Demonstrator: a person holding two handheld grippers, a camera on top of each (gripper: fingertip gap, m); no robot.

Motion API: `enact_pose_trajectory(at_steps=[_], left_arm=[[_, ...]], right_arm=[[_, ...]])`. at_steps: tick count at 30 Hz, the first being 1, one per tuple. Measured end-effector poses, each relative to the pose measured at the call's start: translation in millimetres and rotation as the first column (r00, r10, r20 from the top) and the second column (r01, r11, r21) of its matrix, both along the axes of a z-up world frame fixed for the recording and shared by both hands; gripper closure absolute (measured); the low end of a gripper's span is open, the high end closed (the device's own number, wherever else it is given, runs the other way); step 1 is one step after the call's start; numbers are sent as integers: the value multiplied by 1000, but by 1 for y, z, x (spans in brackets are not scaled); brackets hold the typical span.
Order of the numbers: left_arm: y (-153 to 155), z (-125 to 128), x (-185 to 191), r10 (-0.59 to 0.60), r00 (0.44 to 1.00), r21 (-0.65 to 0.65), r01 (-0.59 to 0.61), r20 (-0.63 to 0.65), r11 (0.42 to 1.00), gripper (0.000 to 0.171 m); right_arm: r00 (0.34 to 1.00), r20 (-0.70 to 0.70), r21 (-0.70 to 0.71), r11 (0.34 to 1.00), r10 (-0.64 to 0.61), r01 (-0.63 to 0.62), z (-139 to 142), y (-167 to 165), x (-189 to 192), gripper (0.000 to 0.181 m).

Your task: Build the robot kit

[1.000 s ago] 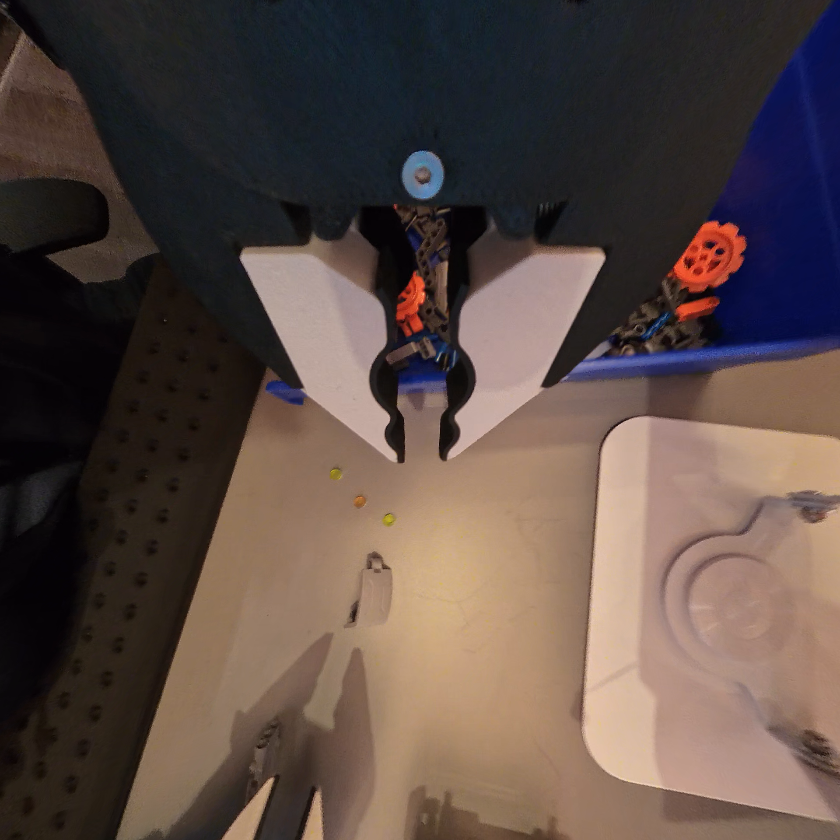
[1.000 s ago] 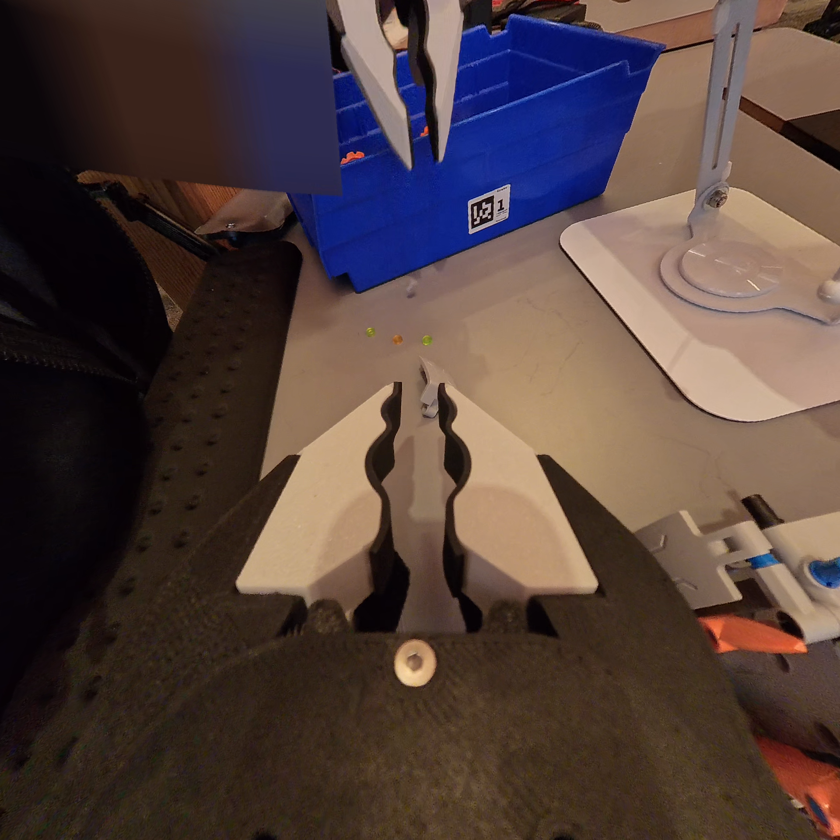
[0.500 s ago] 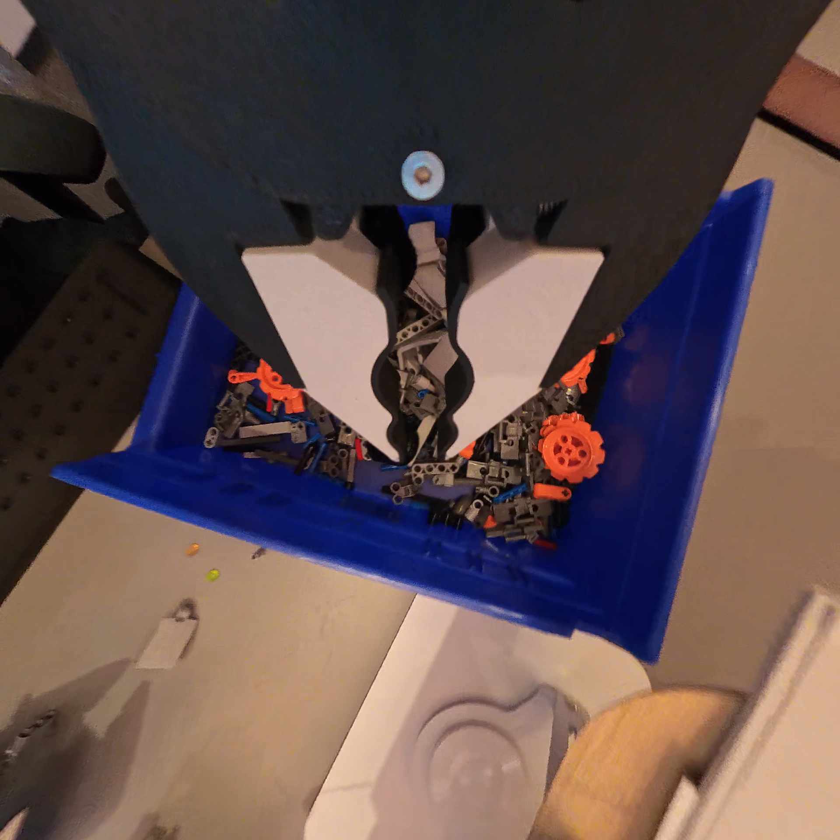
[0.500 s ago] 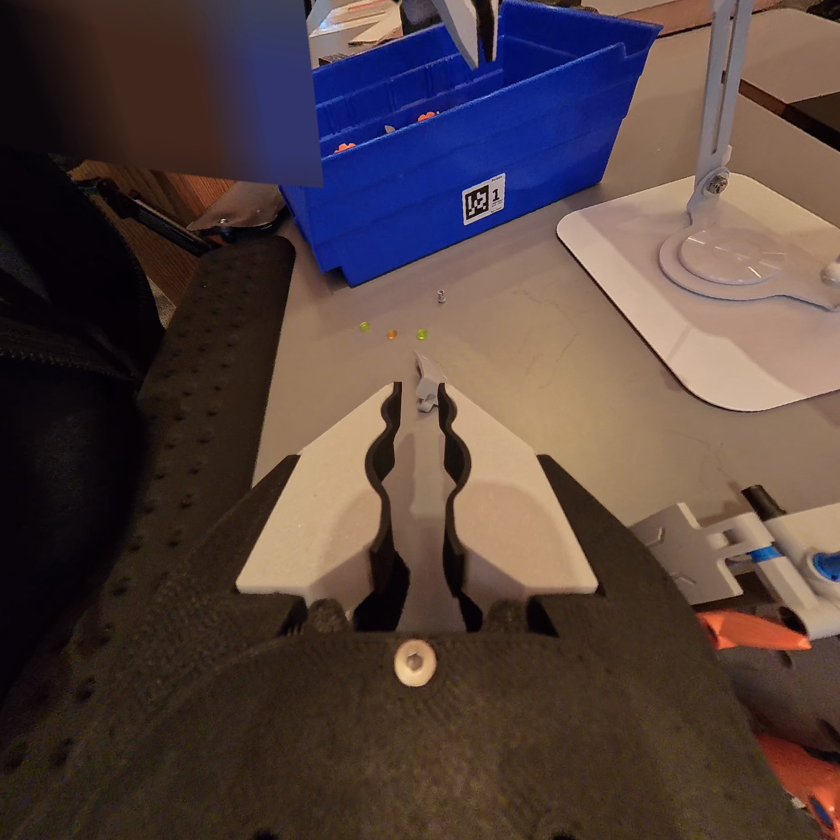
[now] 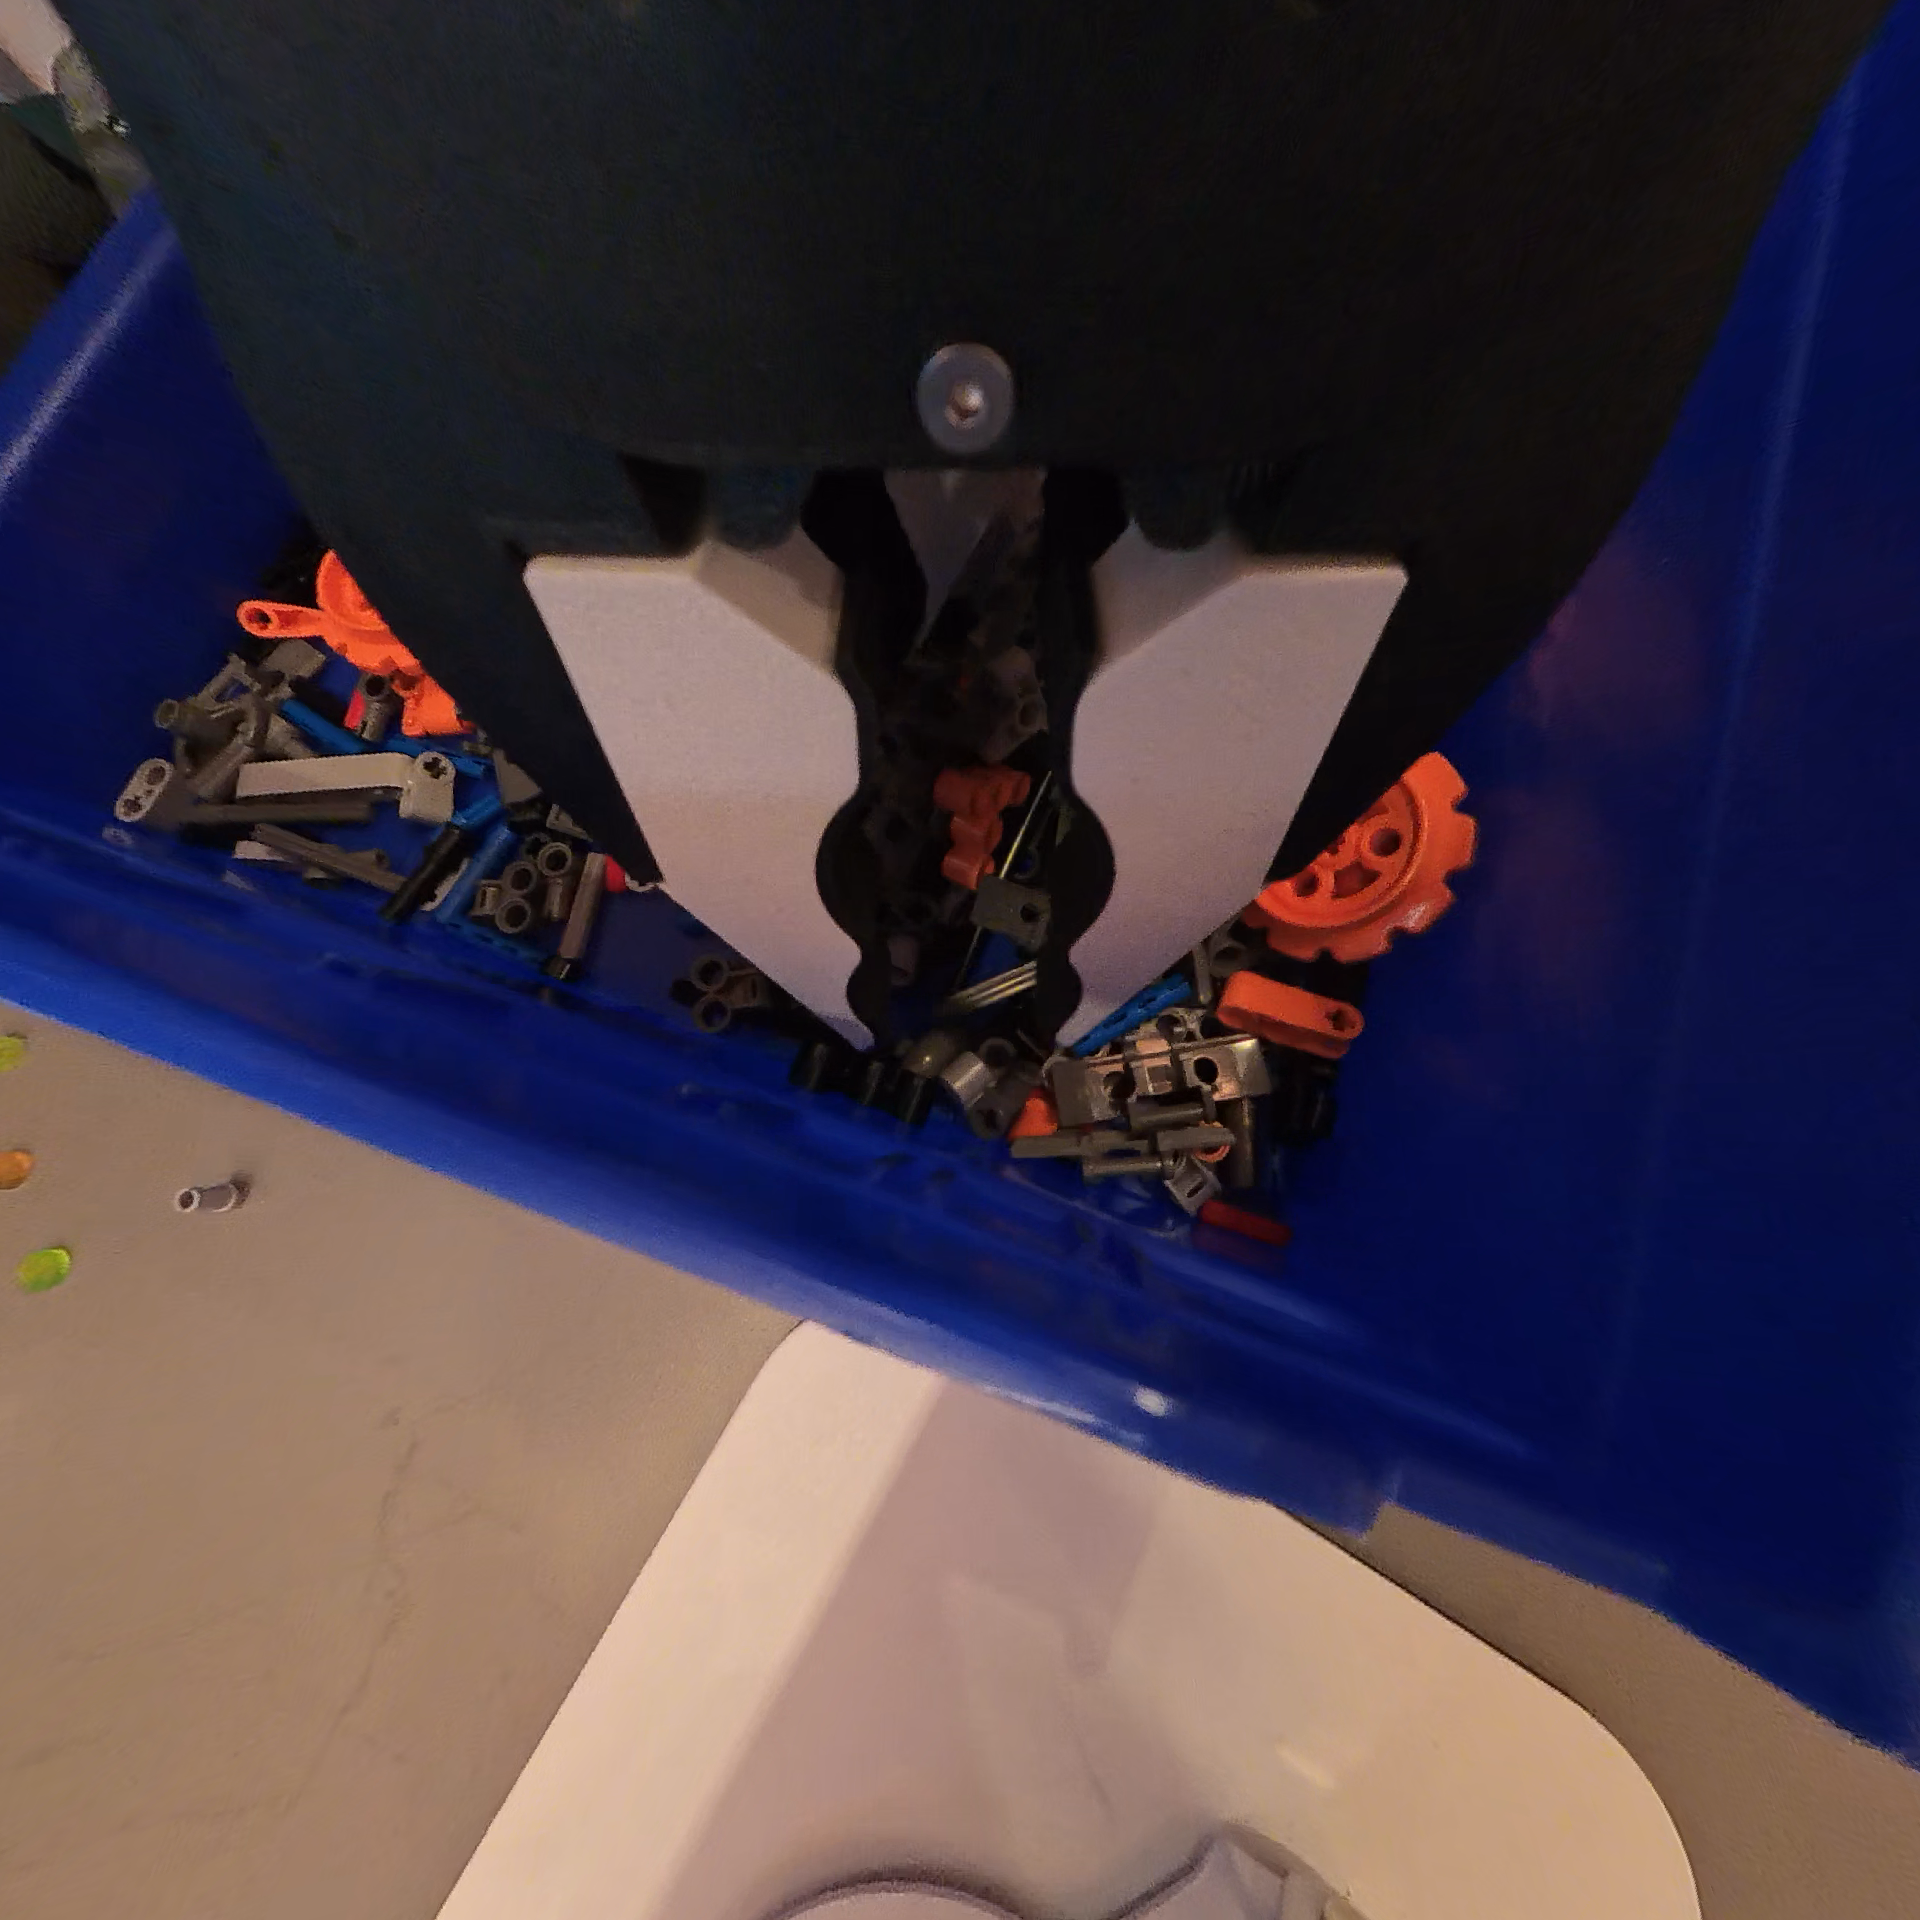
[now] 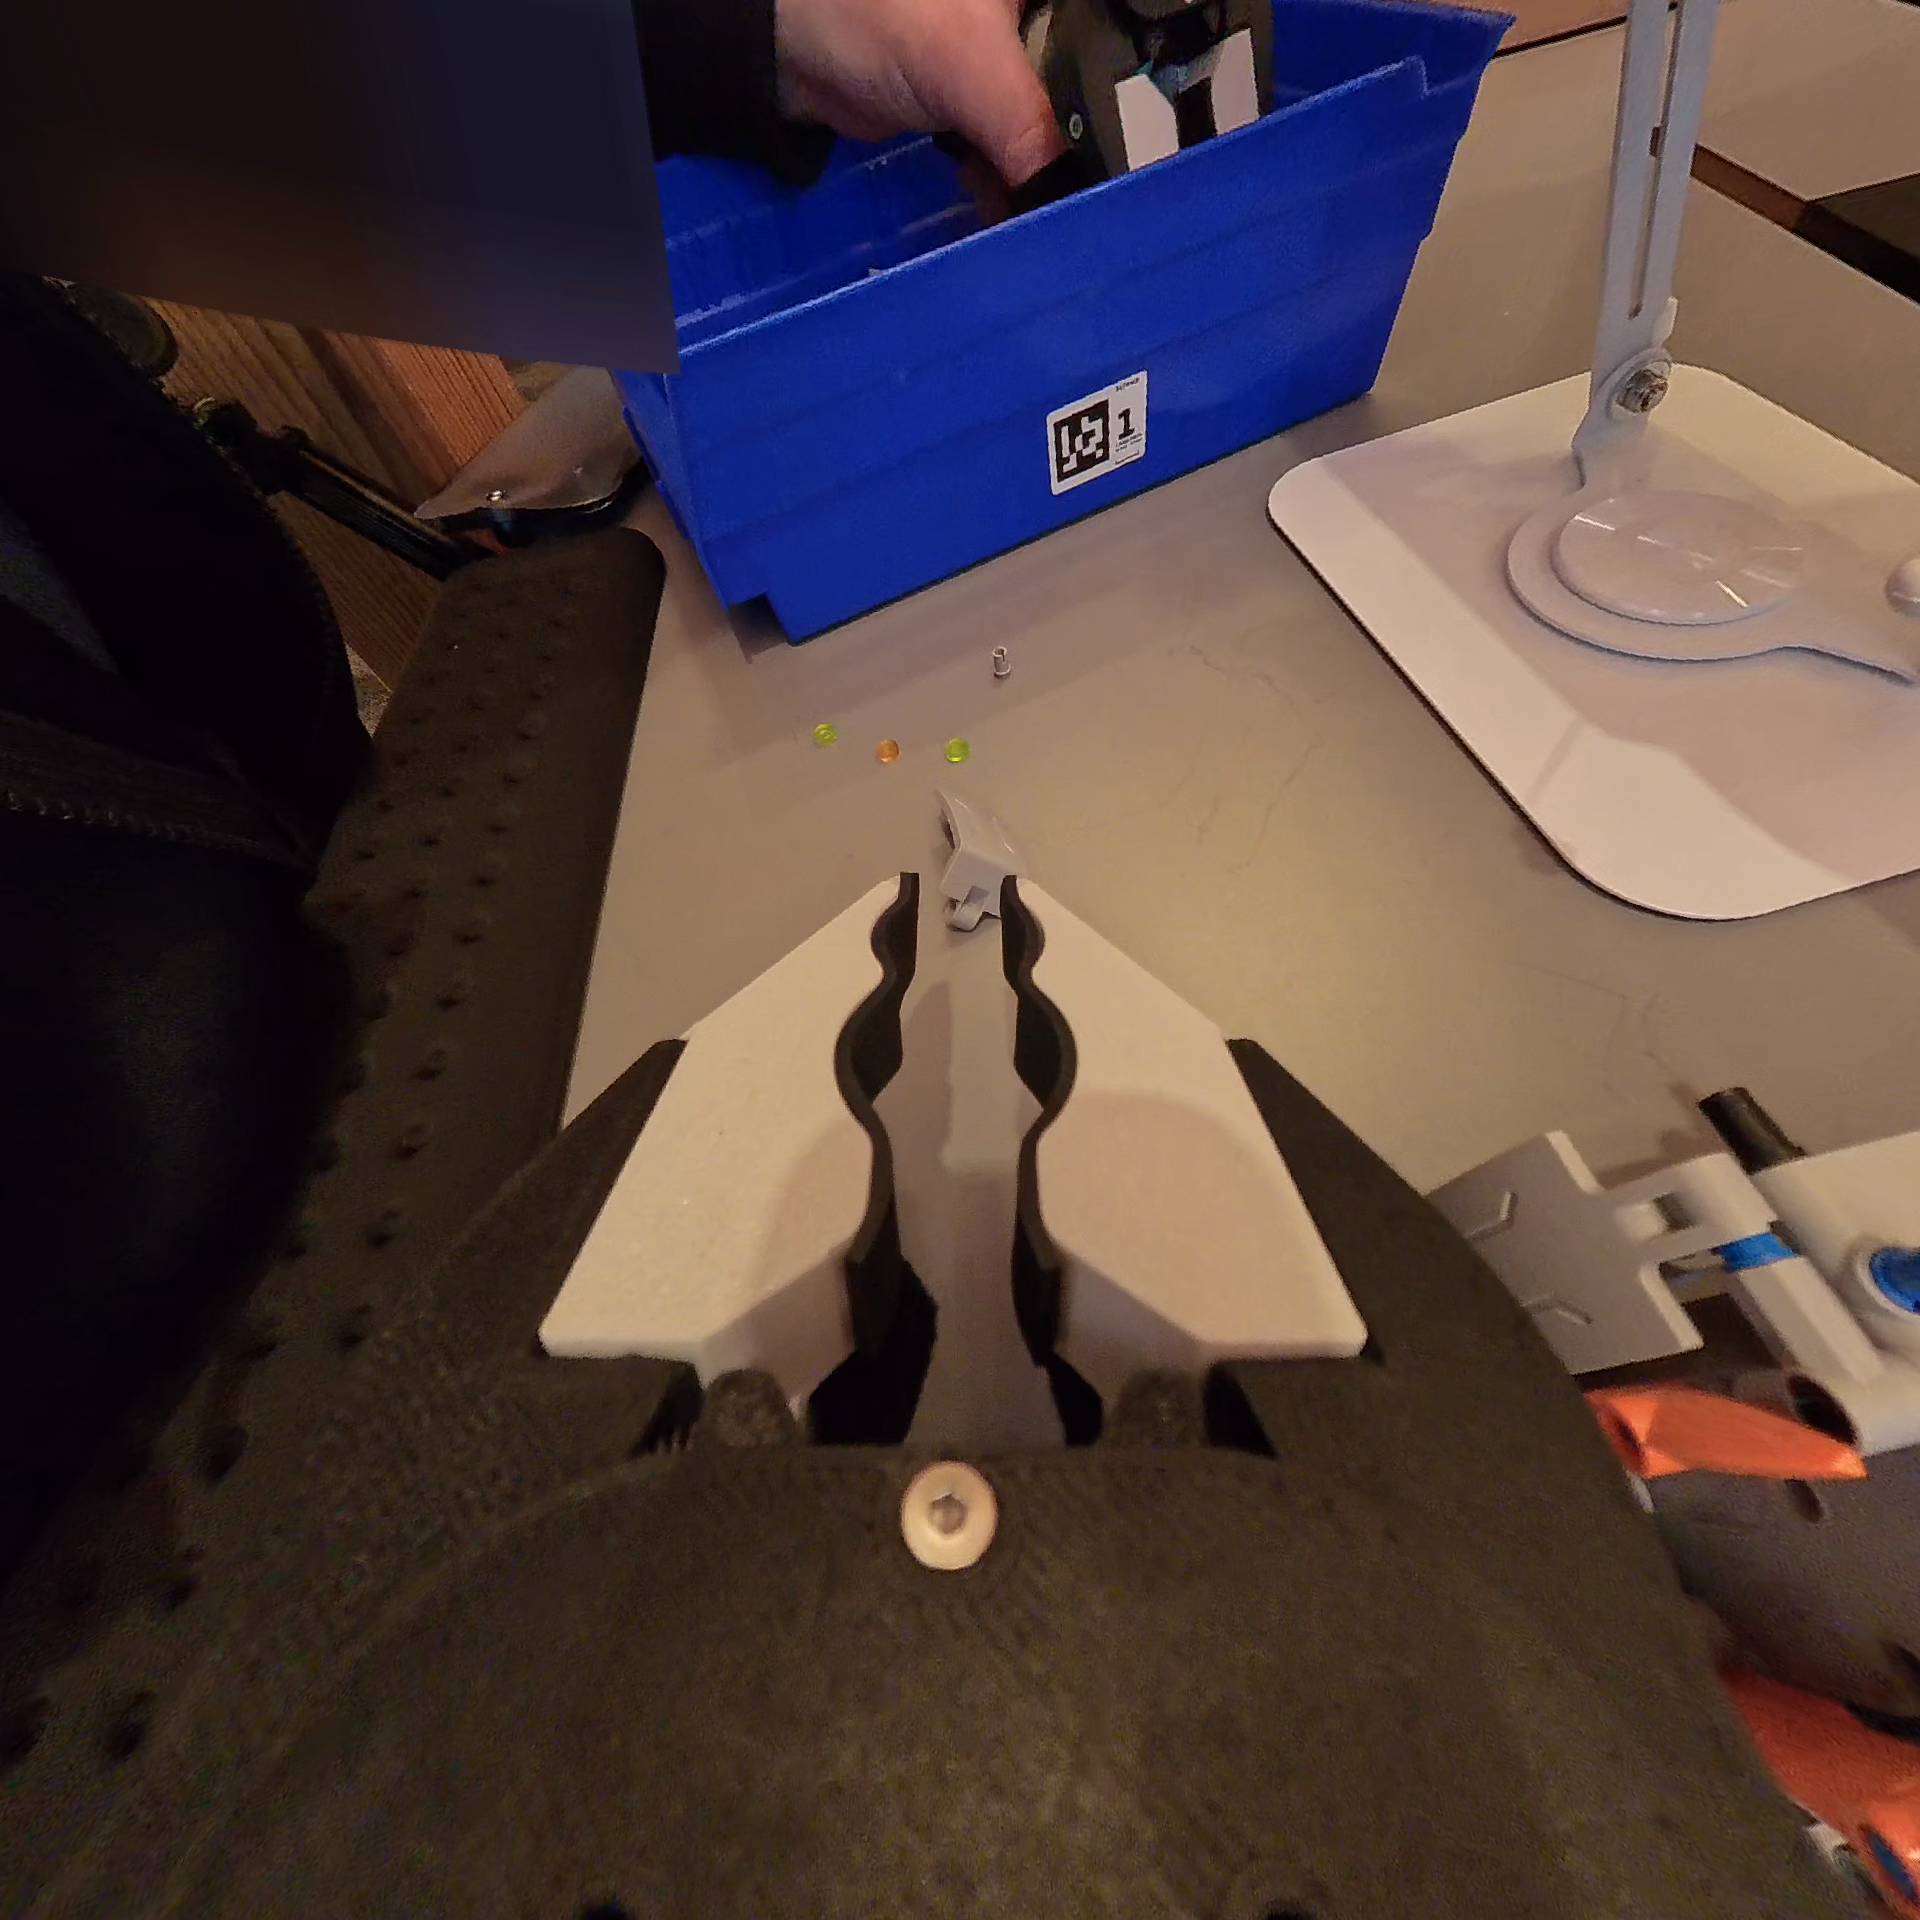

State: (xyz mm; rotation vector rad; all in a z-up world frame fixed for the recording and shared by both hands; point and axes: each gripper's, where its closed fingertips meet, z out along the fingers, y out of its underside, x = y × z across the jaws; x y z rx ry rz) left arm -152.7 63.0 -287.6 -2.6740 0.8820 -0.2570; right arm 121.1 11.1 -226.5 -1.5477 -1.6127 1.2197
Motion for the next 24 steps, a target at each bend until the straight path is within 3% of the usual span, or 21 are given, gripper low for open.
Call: enact_pose_trajectory(at_steps=[3,6,24], left_arm=[[1,0,0,-1,1000,8,1,-7,1000,150],[1,-1,3,-13,1000,6,13,15,1000,165],[-37,25,-59,111,987,-46,-118,-120,992,165]], right_arm=[[1000,2,-2,1000,3,-3,-1,-1,0,168],[1000,1,1,1000,4,-4,0,-1,0,168],[1000,6,-3,1000,2,-2,-2,0,-1,168]])
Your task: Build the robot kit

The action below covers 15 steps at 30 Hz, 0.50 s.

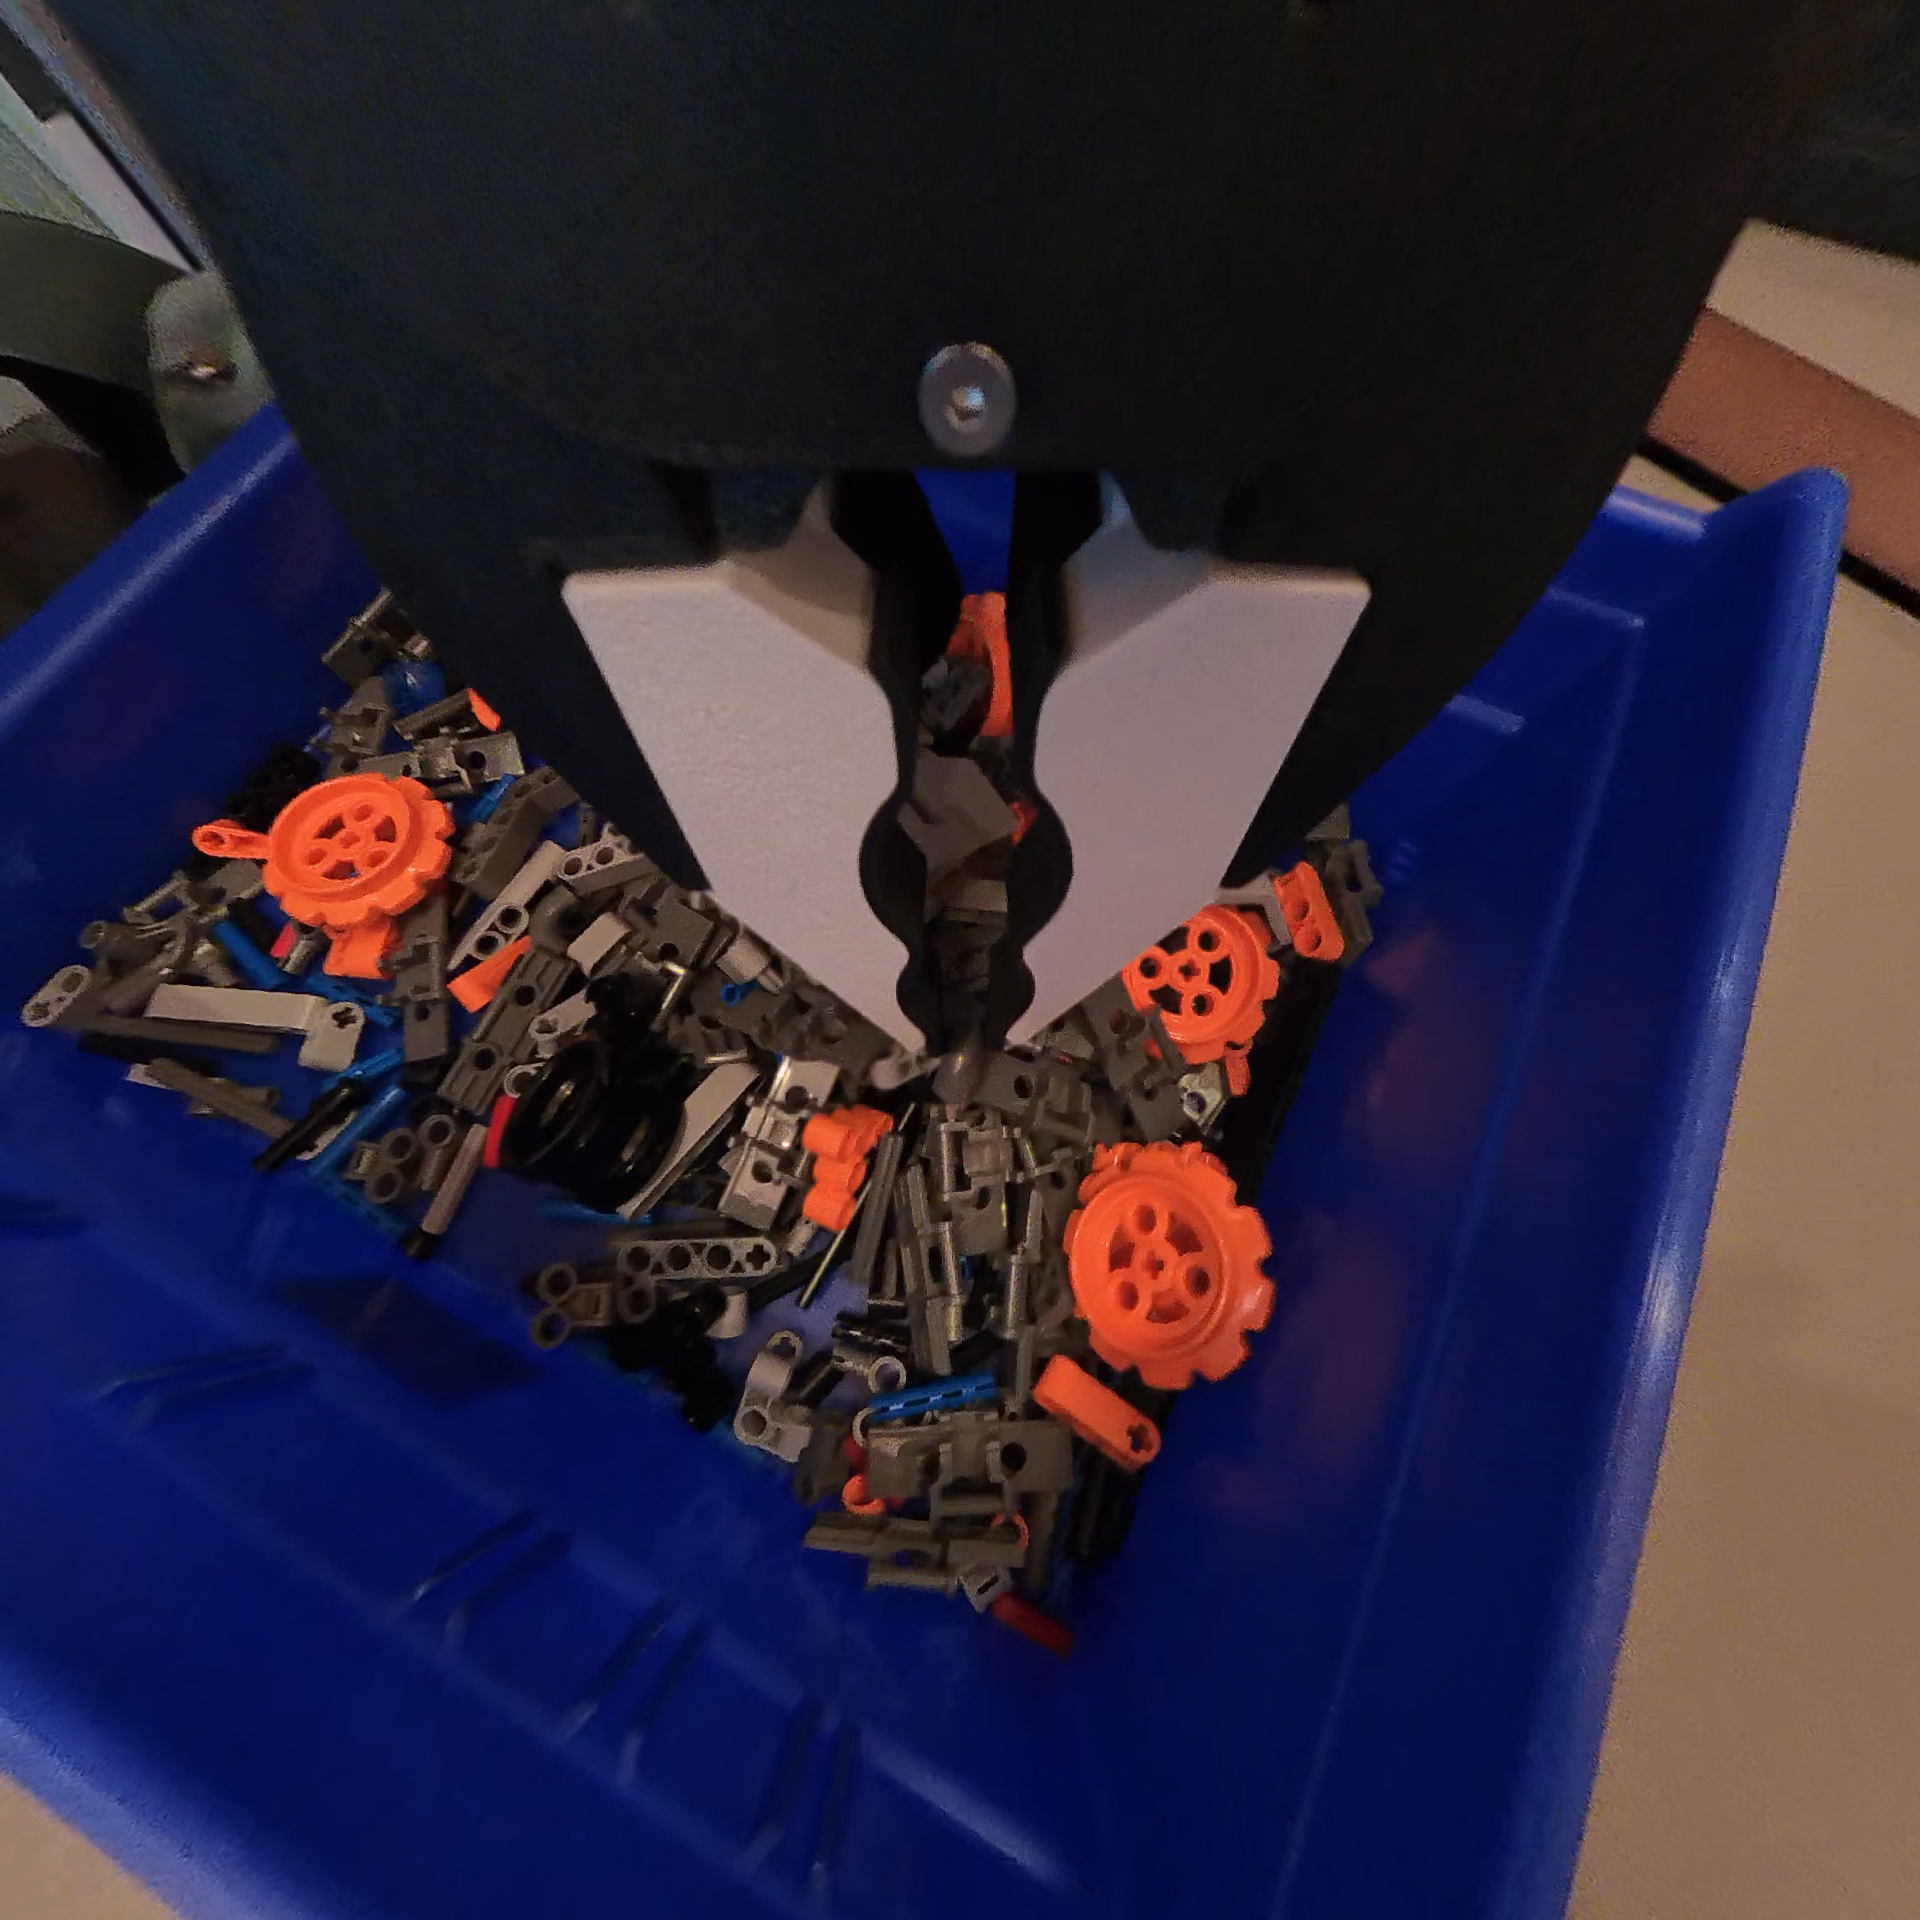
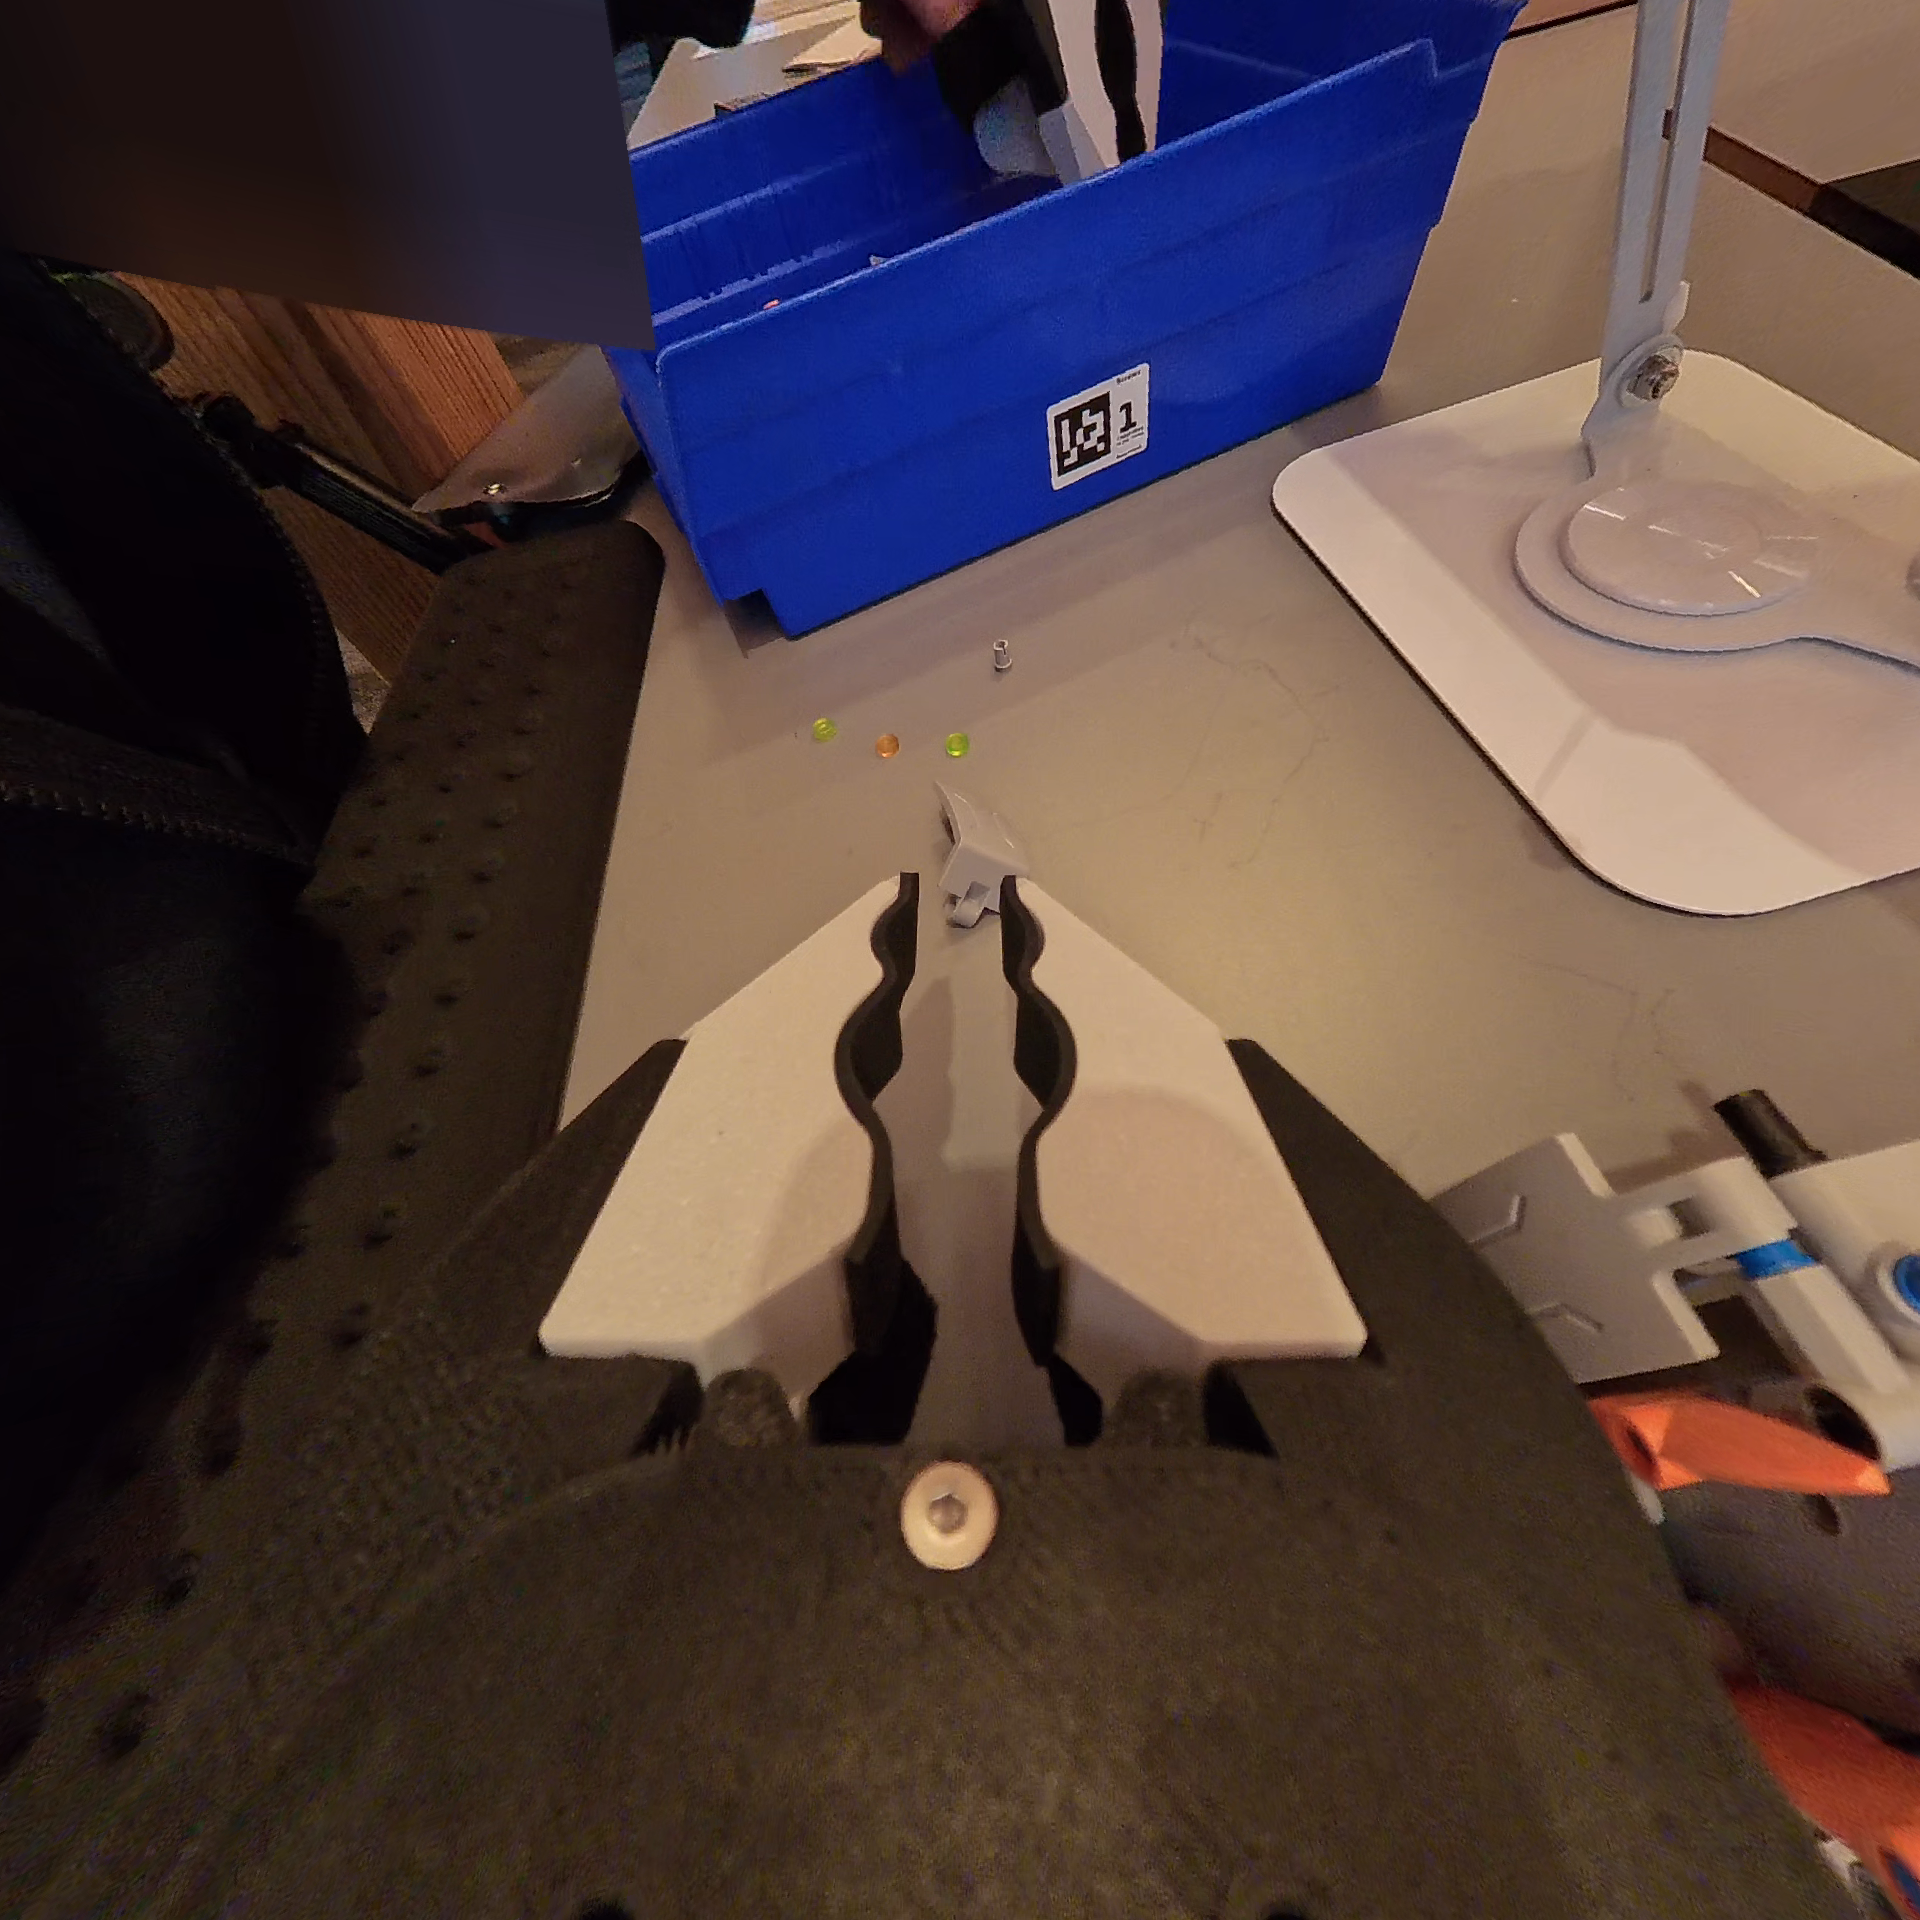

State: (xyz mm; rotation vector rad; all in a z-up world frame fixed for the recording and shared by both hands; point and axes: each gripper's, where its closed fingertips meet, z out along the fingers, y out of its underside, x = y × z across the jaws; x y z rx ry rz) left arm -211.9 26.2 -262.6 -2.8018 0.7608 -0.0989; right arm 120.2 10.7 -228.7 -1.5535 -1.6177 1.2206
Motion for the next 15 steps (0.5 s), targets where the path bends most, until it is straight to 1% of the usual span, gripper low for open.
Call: enact_pose_trajectory(at_steps=[2,3,6,9,11,15], left_arm=[[2,3,1,11,1000,21,-12,23,1000,164],[4,5,0,17,1000,38,-18,21,999,159],[9,11,13,-3,997,50,-1,75,999,153],[17,14,30,-40,992,76,32,117,997,153],[22,11,42,-61,987,77,51,147,996,152],[30,-3,51,-85,988,76,75,131,994,155]], right_arm=[[1000,0,0,1000,0,0,0,0,0,168],[1000,1,0,1000,-1,1,0,0,0,168],[1000,-1,0,1000,-2,2,0,0,0,168],[1000,-2,-1,1000,-2,2,1,1,0,168],[1000,-3,0,1000,-2,2,1,0,0,168],[1000,-8,1,1000,-1,1,2,0,0,168]])
